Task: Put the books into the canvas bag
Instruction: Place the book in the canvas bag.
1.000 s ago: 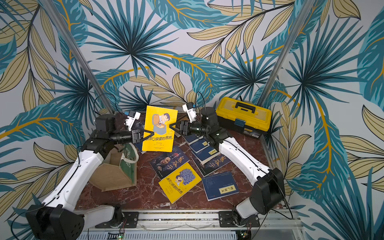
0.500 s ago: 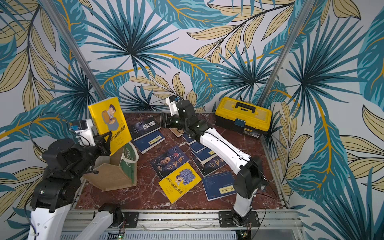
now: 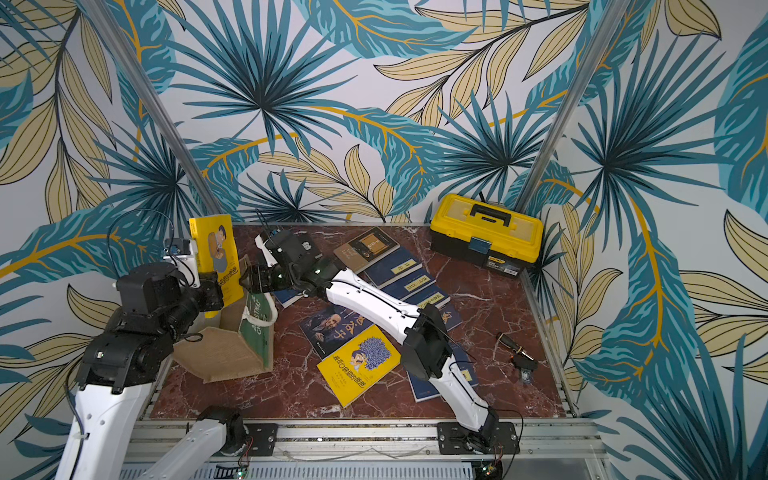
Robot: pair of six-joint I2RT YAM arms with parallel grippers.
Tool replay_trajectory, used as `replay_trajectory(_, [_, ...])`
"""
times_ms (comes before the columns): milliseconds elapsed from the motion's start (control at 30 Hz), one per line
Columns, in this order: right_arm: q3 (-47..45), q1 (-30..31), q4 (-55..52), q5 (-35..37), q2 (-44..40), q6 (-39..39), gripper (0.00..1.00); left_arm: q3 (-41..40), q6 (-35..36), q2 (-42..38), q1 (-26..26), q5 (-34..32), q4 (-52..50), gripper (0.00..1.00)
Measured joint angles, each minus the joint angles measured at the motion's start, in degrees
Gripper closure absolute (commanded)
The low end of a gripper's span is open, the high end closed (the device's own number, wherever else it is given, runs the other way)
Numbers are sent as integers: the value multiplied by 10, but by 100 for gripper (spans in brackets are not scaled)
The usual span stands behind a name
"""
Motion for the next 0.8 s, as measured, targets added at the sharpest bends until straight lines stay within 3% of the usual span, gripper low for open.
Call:
replay_trajectory(467, [10,2,-43,15,20,-5,49,0,-1,-35,0,9,-99,100])
replay_trajectory(800, [11,3,-51,17,20,-12,42,0,-23,1,0,57,-126,100])
